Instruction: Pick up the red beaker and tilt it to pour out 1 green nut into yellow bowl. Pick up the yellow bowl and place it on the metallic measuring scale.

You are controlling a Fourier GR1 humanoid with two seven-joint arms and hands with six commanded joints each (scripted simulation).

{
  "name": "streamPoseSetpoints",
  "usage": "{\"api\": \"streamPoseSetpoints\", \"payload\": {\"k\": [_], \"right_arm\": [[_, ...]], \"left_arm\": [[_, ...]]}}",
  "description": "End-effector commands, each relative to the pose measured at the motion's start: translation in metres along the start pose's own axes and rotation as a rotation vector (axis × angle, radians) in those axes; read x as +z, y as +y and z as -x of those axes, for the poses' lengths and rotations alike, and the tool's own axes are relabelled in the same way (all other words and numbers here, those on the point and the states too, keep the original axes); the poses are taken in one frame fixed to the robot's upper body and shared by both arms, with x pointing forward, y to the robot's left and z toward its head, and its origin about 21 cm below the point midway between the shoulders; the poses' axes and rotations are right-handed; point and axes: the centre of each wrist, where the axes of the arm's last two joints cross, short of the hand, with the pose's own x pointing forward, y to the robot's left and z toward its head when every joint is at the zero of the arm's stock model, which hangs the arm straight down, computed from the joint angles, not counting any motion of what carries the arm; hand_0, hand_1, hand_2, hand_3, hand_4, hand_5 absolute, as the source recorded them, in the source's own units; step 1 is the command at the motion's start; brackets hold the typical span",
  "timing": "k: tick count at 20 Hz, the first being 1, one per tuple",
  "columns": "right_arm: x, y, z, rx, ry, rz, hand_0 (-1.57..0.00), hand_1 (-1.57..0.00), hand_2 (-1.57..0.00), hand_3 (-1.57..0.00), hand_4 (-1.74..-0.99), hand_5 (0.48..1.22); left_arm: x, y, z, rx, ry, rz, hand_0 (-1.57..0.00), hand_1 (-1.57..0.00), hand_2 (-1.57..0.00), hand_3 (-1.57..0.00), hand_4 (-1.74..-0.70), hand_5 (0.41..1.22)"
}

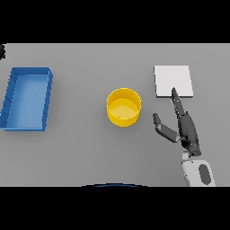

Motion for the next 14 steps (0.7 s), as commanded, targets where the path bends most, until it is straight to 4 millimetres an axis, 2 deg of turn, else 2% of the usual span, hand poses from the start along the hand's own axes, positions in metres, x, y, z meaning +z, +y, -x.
{"api": "streamPoseSetpoints", "payload": {"k": [1, 5, 8, 9, 10, 11, 12, 13, 14], "right_arm": [[0.000, 0.000, 0.000, 0.002, 0.000, -0.006, 0.00, 0.00, 0.00, 0.00, -1.202, 0.699], [-0.003, 0.005, -0.001, -0.011, -0.012, -0.013, 0.00, 0.00, 0.00, 0.00, -1.186, 0.687], [0.004, 0.002, 0.002, -0.009, 0.012, -0.010, 0.00, 0.00, 0.00, 0.00, -1.169, 0.680], [0.005, 0.000, 0.001, -0.012, 0.007, -0.009, 0.00, 0.00, 0.00, 0.00, -1.168, 0.679], [0.005, 0.002, 0.001, -0.014, 0.004, -0.006, 0.00, 0.00, 0.00, 0.00, -1.165, 0.678], [0.003, 0.003, 0.000, -0.010, -0.001, -0.002, 0.00, 0.00, 0.00, 0.00, -1.165, 0.675], [0.003, 0.002, -0.001, -0.002, -0.001, -0.001, 0.00, 0.00, 0.00, 0.00, -1.163, 0.671], [0.002, 0.002, -0.003, 0.001, -0.005, -0.007, 0.00, 0.00, 0.00, 0.00, -1.159, 0.669], [0.003, 0.003, -0.003, 0.006, -0.004, -0.006, 0.00, 0.00, 0.00, 0.00, -1.161, 0.669]], "left_arm": [[0.007, -0.003, 0.008, 0.014, 0.010, 0.007, -1.57, -1.57, -1.57, -1.39, -1.74, 1.221], [0.032, -0.019, 0.034, 0.027, 0.071, 0.027, -1.57, -1.57, -1.57, -1.38, -1.74, 1.221], [0.045, -0.025, 0.044, 0.037, 0.114, 0.076, -1.57, -1.57, -1.57, -1.37, -1.74, 1.008], [0.048, -0.022, 0.048, 0.029, 0.123, 0.105, -1.57, -1.57, -1.57, -1.37, -1.73, 0.955], [0.051, -0.022, 0.053, 0.005, 0.129, 0.135, -1.57, -1.57, -1.57, -1.41, -1.66, 0.888], [0.055, -0.021, 0.050, -0.003, 0.098, 0.174, -1.57, -1.57, -1.57, -1.37, -1.49, 0.827], [0.060, -0.015, 0.049, -0.047, 0.050, 0.214, -1.57, -1.54, -1.49, -1.24, -1.31, 0.774], [0.063, -0.013, 0.049, -0.076, 0.016, 0.253, -1.50, -1.38, -1.31, -1.10, -1.15, 0.740], [0.064, -0.009, 0.052, -0.073, -0.011, 0.308, -1.25, -1.10, -1.05, -0.88, -1.03, 0.714]]}}
